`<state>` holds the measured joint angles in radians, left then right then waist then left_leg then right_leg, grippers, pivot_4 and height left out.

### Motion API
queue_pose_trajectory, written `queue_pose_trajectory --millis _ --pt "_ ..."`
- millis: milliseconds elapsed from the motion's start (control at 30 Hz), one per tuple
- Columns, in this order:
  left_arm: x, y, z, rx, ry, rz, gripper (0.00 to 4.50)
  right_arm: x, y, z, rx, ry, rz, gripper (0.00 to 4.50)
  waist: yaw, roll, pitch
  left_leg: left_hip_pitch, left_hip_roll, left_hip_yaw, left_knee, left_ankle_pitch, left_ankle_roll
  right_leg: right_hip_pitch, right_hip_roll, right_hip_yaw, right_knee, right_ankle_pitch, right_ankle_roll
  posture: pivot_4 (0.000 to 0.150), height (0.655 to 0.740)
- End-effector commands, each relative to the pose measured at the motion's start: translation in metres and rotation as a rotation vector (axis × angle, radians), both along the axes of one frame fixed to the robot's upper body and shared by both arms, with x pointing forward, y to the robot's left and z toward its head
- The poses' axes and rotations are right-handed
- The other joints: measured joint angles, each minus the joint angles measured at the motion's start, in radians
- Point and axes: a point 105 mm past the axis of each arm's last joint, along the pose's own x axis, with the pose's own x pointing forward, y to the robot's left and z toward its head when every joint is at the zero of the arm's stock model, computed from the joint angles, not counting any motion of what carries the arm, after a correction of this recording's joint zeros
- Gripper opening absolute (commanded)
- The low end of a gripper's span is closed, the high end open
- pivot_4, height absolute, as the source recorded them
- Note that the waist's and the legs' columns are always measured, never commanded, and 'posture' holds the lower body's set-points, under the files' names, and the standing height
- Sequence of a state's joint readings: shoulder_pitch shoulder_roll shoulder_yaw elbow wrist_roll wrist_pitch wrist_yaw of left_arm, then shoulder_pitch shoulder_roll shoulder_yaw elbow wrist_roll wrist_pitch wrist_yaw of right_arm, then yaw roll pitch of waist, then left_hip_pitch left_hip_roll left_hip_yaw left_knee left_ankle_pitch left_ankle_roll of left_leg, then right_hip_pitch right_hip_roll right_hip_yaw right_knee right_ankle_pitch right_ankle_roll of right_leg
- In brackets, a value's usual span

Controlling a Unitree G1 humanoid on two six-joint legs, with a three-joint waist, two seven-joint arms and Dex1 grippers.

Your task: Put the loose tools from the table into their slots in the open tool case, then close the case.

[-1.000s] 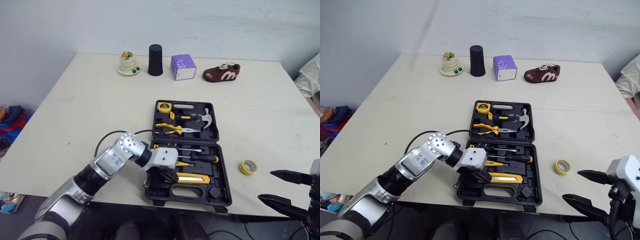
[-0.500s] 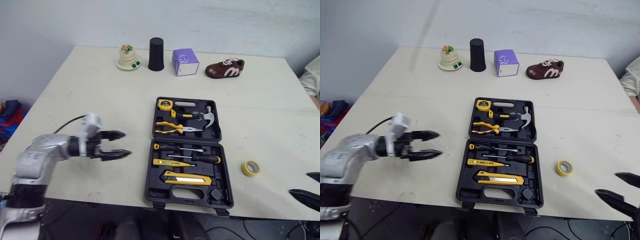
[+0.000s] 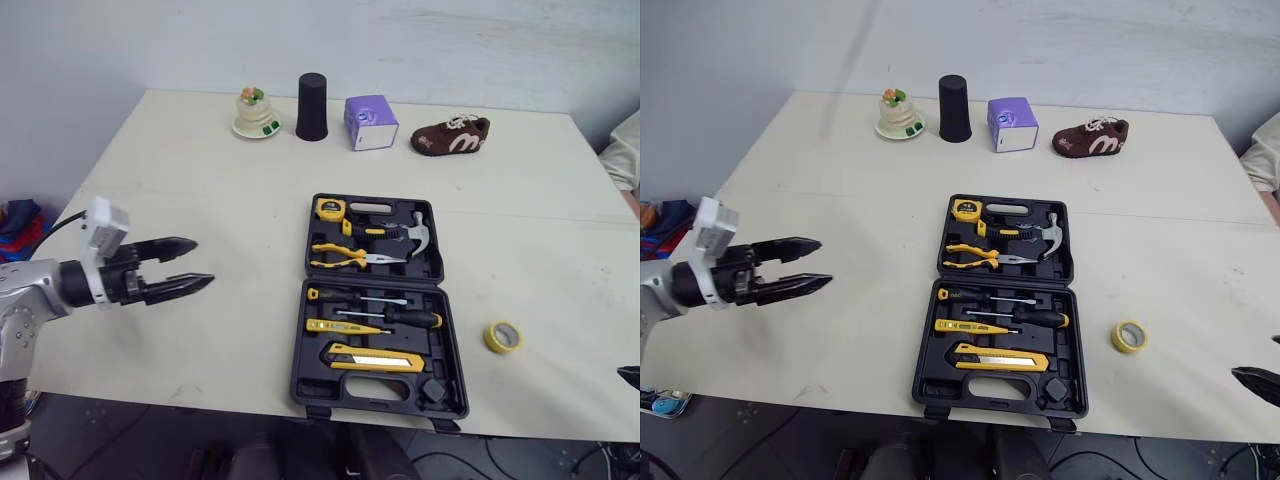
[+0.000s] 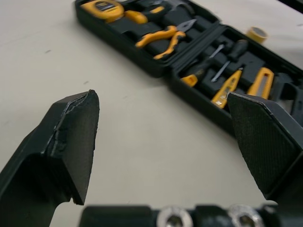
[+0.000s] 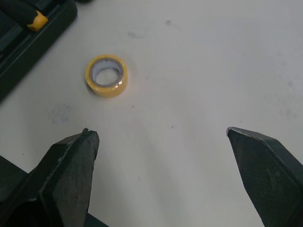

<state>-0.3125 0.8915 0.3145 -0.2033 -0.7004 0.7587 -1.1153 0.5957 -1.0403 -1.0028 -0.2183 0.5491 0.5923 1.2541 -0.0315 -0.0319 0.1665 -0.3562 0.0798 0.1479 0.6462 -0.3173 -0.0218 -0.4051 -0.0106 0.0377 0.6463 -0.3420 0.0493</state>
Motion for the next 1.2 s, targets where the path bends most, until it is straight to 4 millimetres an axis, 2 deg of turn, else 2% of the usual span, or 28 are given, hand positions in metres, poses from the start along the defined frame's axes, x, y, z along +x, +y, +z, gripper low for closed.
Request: queue_pose_trajectory --millis 33,100,167,333,533,700,800,1067,1200 --pt "-0.020 -0.049 0.025 -0.007 -0.098 -0.246 4.47 0.016 0.035 0.011 -0.107 0.023 0.227 4.50 -0.001 0.001 0.001 0.000 0.000 0.000 0.001 0.000 0.000 0.000 0.001 0.000 0.000 0.000 0.001 0.150 0.7339" --pt "-0.029 -0.070 0.032 -0.015 -0.126 -0.359 4.47 0.023 0.050 0.011 -0.172 0.067 0.340 4.50 -0.001 0.002 0.001 0.000 0.000 0.000 0.001 0.001 -0.001 0.000 0.002 0.001 0.000 0.001 0.002 0.150 0.7339" --pt "-0.031 -0.083 0.037 -0.025 -0.145 -0.416 4.47 0.029 0.058 0.006 -0.243 0.120 0.419 4.50 -0.001 0.002 0.002 0.001 0.000 0.000 0.002 0.001 -0.002 0.001 0.002 0.001 0.000 0.001 0.002 0.150 0.7339" --pt "-0.037 -0.100 0.035 -0.036 -0.158 -0.506 4.47 0.045 0.070 -0.008 -0.371 0.220 0.538 4.50 -0.003 0.003 0.002 0.002 0.000 0.000 0.003 0.003 -0.002 0.003 0.003 0.002 0.000 0.001 0.003 0.150 0.7339" --pt "-0.038 -0.106 0.033 -0.037 -0.163 -0.525 4.47 0.061 0.074 -0.025 -0.410 0.284 0.583 4.50 -0.003 0.005 0.005 0.001 0.001 0.001 0.005 0.003 -0.002 0.002 0.003 0.002 0.000 0.001 0.002 0.150 0.7339" --pt "-0.038 -0.105 0.031 -0.012 -0.172 -0.517 4.47 0.060 0.071 -0.039 -0.438 0.349 0.620 4.50 0.001 0.005 0.005 0.001 0.001 0.001 0.006 0.003 -0.002 0.002 0.003 0.002 0.001 0.001 0.002 0.150 0.7339" --pt "-0.039 -0.106 0.032 -0.012 -0.179 -0.515 4.47 0.062 0.074 -0.043 -0.426 0.349 0.626 4.50 0.000 0.006 0.006 0.001 0.001 0.001 0.007 0.003 -0.002 0.002 0.003 0.002 0.002 0.001 0.002 0.150 0.7339" --pt "-0.041 -0.109 0.032 -0.002 -0.190 -0.519 4.47 0.082 0.073 -0.063 -0.455 0.295 0.583 4.50 -0.005 0.007 0.007 0.001 0.001 0.001 0.016 0.003 -0.002 0.002 0.003 0.003 0.010 0.000 0.002 0.150 0.7339" --pt "-0.038 -0.108 0.034 0.007 -0.203 -0.504 4.50 0.086 0.075 -0.067 -0.493 0.258 0.606 3.41 -0.006 0.008 0.007 0.002 0.001 0.001 0.017 0.004 -0.001 0.002 0.003 0.003 0.012 0.000 0.002 0.150 0.7339"
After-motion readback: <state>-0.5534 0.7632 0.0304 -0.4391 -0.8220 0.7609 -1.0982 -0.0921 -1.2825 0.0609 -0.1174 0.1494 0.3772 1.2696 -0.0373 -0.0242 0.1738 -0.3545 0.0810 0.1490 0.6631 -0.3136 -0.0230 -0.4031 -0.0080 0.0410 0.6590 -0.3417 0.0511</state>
